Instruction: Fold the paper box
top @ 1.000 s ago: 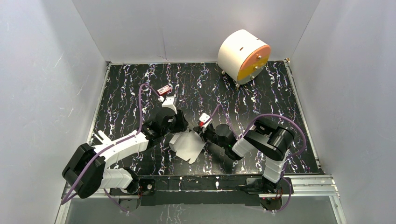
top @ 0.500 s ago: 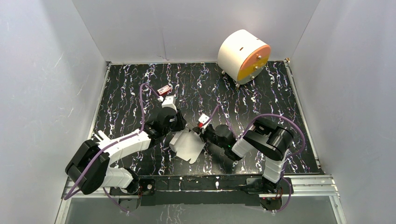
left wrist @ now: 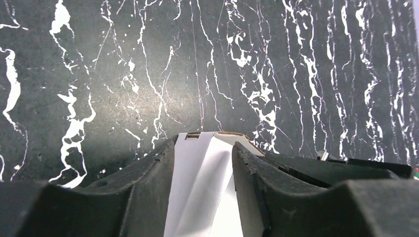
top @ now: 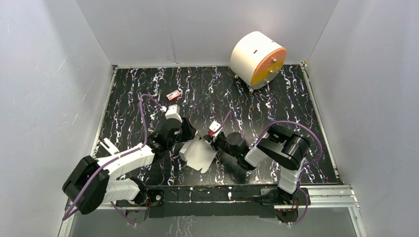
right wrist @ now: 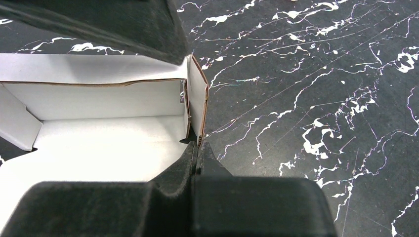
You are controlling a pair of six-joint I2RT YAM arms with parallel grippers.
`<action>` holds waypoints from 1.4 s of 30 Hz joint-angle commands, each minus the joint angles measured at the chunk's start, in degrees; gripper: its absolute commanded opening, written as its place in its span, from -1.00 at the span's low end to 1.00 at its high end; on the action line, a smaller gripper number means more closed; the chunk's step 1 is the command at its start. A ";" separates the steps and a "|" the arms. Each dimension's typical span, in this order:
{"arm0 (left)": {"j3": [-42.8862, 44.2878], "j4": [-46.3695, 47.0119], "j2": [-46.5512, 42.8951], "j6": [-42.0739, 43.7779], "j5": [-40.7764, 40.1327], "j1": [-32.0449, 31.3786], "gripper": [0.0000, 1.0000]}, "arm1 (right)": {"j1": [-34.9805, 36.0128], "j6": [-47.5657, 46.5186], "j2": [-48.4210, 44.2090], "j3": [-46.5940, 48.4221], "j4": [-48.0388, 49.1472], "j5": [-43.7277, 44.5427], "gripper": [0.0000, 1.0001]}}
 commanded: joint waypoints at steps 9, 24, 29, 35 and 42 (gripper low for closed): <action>-5.59 9.49 -3.15 -3.65 -2.80 0.28 0.22 | 0.87 -0.67 1.64 0.57 -3.16 -1.46 -1.00; -9.02 17.79 2.48 -5.25 -3.44 0.26 0.17 | 0.85 -0.66 2.20 1.46 -4.21 -4.11 -1.00; -10.33 18.73 3.08 -6.00 -3.60 0.31 -0.01 | 0.85 -0.62 2.21 1.49 -4.22 -4.43 -1.00; -10.80 19.93 0.28 -6.47 -3.60 0.27 0.05 | 0.86 -0.66 2.57 1.47 -4.26 -4.14 -1.00; -11.55 21.69 -1.57 -8.19 -5.00 0.56 0.28 | 0.80 -0.66 2.54 1.55 -4.30 -4.15 -1.00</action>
